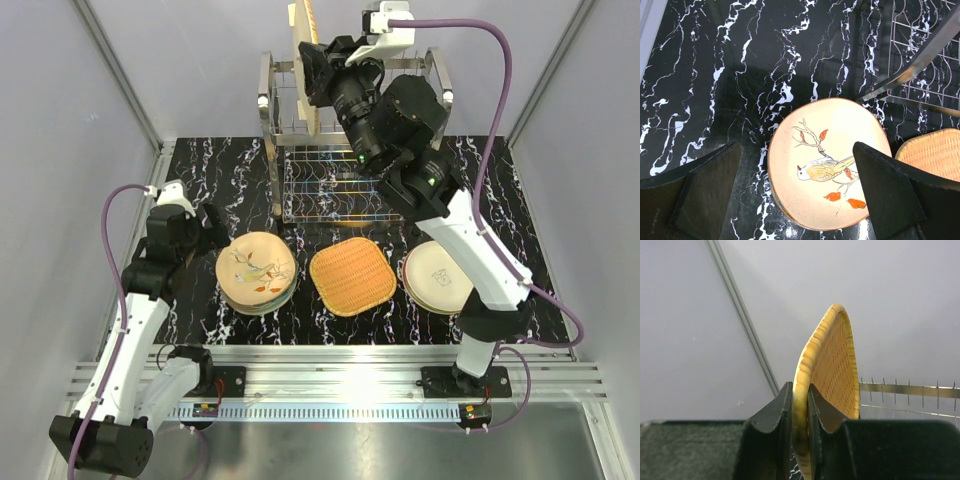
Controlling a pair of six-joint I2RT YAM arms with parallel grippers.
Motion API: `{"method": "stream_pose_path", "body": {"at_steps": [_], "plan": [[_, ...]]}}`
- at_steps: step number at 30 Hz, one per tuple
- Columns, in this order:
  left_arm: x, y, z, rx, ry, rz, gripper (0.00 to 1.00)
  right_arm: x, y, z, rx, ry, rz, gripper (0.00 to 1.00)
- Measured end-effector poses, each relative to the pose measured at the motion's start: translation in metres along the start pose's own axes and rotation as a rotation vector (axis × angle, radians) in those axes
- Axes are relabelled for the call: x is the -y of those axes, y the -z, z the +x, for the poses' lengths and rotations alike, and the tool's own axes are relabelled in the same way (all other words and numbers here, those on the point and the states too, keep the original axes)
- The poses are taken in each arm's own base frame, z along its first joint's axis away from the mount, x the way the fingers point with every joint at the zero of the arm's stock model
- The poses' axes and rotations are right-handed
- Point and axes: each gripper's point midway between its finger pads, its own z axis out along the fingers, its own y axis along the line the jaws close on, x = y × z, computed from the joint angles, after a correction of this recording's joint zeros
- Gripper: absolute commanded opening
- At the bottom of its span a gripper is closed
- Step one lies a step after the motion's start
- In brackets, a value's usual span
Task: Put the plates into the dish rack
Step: Insert the plate into the dish rack
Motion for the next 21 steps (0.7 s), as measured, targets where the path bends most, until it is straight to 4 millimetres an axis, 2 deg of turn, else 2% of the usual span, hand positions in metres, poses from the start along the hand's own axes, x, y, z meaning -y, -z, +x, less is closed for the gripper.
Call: {"method": "stream_pose_path", "body": {"at_steps": [7,21], "plan": [[0.006,-0.002,0.001,-0.011,0.007,0.028,0.99,-0.001,-0.023,0.013,0.046,0.018,0.024,0.0],[0.014,-0.006,0.007,-0.042,0.005,0.066,0.99,-0.004,-0.066,0.06,0.111,0.077,0.027,0.0]]}}
